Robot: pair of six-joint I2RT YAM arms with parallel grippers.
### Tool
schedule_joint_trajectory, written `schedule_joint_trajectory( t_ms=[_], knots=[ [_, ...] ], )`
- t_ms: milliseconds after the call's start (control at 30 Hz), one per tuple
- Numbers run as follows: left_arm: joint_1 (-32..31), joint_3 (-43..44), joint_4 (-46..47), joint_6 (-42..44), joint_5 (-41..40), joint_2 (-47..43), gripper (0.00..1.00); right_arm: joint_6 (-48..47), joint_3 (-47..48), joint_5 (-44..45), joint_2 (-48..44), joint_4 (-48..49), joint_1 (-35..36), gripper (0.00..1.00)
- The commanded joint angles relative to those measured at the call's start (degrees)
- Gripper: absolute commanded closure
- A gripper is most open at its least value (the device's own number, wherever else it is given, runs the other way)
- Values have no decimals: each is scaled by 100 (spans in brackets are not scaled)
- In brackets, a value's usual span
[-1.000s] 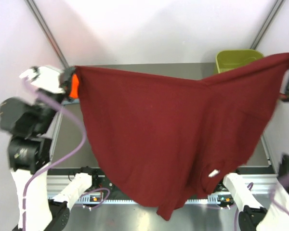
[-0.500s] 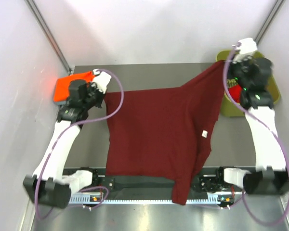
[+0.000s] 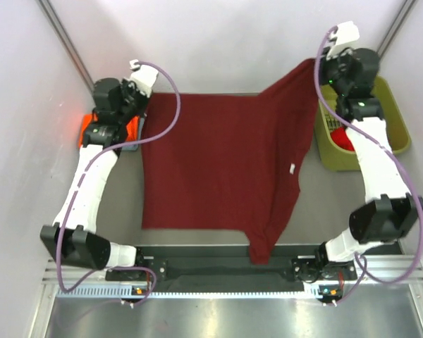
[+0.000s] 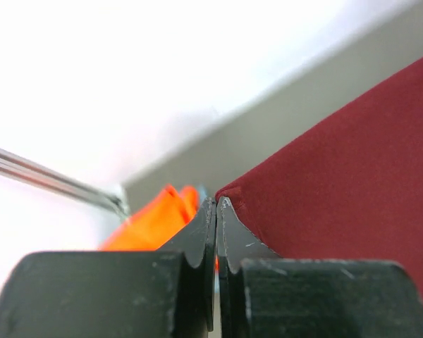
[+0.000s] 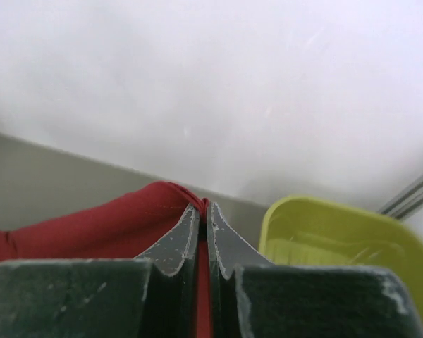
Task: Fold and stack the t-shirts
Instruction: Flatten the tshirt out
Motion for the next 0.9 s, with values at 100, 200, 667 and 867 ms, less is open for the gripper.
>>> schedule_joint_trajectory(
  t_ms=[100, 200, 667, 867],
  knots=[
    [30, 404, 87, -88, 363, -1311, 100, 1, 204, 171, -2001, -155, 38, 100],
    [30, 272, -134, -115, 574, -2014, 100, -78, -95, 285, -2959, -533, 38, 100],
    [22, 676, -530, 518, 400, -3361, 100, -465, 1310, 1156, -4290, -1764, -191, 100],
    [30, 641, -248, 501, 224, -2879, 100, -650, 1496, 1323, -3657, -1229, -182, 100]
  ],
)
